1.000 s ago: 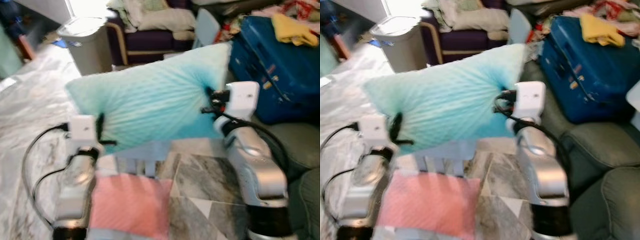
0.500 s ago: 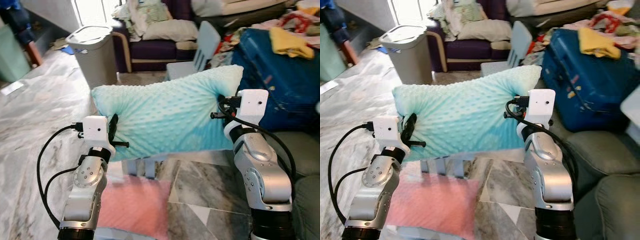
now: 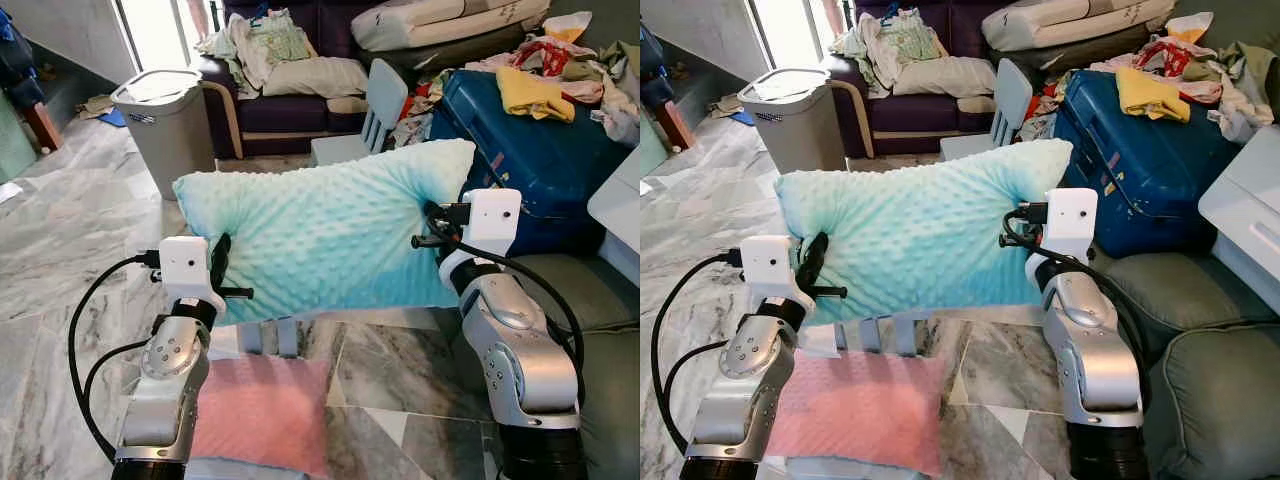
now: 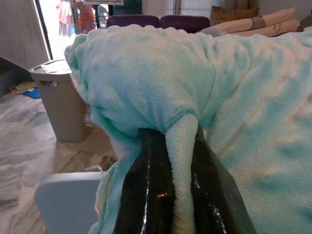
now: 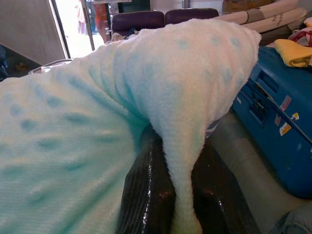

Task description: Move the pillow to the sofa

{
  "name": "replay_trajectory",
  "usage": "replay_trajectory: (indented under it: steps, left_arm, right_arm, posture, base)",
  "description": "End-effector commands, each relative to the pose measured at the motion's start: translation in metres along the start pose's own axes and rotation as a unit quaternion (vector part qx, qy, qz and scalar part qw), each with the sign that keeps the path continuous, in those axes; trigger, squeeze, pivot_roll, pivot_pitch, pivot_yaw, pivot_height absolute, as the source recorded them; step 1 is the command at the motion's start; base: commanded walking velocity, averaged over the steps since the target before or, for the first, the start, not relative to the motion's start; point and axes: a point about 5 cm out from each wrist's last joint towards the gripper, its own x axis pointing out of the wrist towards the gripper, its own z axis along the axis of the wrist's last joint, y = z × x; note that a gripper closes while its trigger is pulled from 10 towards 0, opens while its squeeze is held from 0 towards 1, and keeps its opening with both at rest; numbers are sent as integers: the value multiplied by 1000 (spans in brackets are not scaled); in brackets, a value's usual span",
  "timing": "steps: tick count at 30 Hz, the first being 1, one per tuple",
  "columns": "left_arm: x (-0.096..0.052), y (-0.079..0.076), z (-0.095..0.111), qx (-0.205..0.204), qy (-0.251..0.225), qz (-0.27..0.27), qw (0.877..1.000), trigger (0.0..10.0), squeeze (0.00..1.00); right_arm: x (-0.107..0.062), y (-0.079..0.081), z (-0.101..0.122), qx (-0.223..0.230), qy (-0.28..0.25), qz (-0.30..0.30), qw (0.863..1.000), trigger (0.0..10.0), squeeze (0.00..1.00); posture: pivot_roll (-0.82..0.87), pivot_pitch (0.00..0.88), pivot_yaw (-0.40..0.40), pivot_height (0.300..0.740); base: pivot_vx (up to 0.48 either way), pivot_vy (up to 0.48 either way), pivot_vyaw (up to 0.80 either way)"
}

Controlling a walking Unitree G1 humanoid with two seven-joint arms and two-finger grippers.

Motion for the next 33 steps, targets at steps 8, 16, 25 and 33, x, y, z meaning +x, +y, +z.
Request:
replay_trajectory:
  steps: [8,16,25,33]
  left_arm:
    - [-1,2,3,-6,-1,1,1000,10000,0]
    - [-1,-1,3,-9,-1,-9,1000,10000,0]
    - [-1,0,2,-10,3,-7,1000,10000,0]
    - [-2,0,1,-12,7,-6,1000,10000,0]
  right_arm:
    - [-3,6,5,7,-9,21,1000,10000,0]
    - [-3,6,5,5,-5,24,1000,10000,0]
    - [-4,7,5,6,-3,27,1000,10000,0]
    - [-4,7,4,5,-2,28,1000,10000,0]
  posture:
    - [-44,0,26,740]
    - [-44,0,20,740]
    - [-45,0,19,740]
    - [-46,0,19,740]
  base:
    - [0,0,0]
    - [0,0,0]
    - [0,0,0]
    - [-153,0,0]
